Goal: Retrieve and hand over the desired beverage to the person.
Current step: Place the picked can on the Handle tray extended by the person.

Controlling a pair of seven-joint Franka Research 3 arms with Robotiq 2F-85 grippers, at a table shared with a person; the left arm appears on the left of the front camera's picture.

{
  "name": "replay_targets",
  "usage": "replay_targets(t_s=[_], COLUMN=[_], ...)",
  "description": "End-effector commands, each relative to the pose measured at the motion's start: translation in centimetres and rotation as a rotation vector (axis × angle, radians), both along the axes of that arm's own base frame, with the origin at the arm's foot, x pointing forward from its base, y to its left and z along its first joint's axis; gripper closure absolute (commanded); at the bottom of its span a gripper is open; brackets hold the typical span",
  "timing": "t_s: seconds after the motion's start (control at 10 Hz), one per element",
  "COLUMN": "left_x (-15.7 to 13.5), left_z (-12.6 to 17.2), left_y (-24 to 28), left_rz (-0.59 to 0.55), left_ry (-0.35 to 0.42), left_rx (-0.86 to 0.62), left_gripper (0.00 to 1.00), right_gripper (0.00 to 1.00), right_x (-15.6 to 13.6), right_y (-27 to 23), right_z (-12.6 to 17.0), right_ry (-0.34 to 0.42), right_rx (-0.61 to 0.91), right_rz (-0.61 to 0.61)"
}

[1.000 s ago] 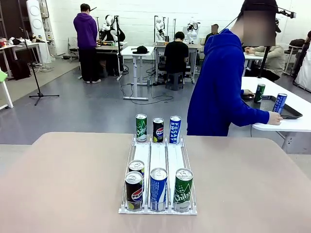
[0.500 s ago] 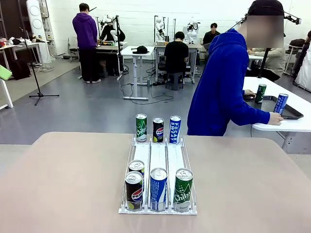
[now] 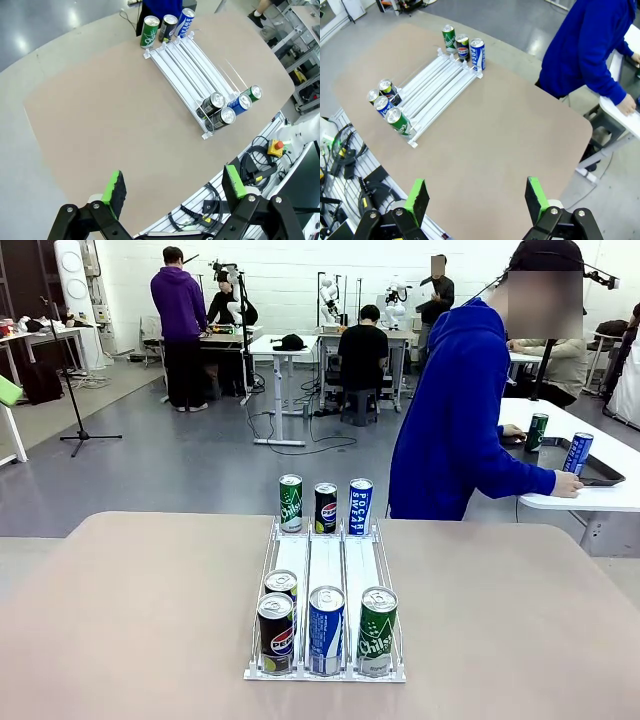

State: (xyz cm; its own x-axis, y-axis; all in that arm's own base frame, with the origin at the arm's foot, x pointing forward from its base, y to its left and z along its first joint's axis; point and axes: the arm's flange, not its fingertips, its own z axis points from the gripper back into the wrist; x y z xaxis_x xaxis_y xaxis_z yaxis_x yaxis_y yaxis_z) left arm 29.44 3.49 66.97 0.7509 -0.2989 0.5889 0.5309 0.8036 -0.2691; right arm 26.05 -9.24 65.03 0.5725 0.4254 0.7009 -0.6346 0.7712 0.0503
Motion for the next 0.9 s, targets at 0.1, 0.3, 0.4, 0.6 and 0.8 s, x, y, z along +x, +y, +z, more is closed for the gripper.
replay_targets(t_s=[0.1, 0.3, 0.4, 0.6, 0.8], left_x=[-0.08, -0.08, -0.08, -0.08, -0.08], left_z=[-0.2, -0.2, -0.2, -0.2, -0.2], left_y=[0.04, 0.04, 0.04, 0.04, 0.04], left_rz=[-0.007, -0.007, -0.007, -0.007, -0.007], left_ry=[-0.003, -0.003, -0.003, -0.003, -0.003], left_rx=[-0.008, -0.008, -0.008, -0.008, -0.008], left_gripper=[0.0, 0.0, 0.0, 0.0, 0.0], right_gripper=[0.0, 0.0, 0.0, 0.0, 0.0], right_x=[0.24, 0.24, 0.24, 0.24, 0.24], right_y=[0.14, 0.14, 0.14, 0.14, 0.14], right_z=[-0.1, -0.1, -0.1, -0.1, -0.1], right_ry=[0.0, 0.0, 0.0, 0.0, 0.0], right_rx=[0.0, 0.0, 0.0, 0.0, 0.0], right_rz=[0.001, 0.001, 0.001, 0.001, 0.001])
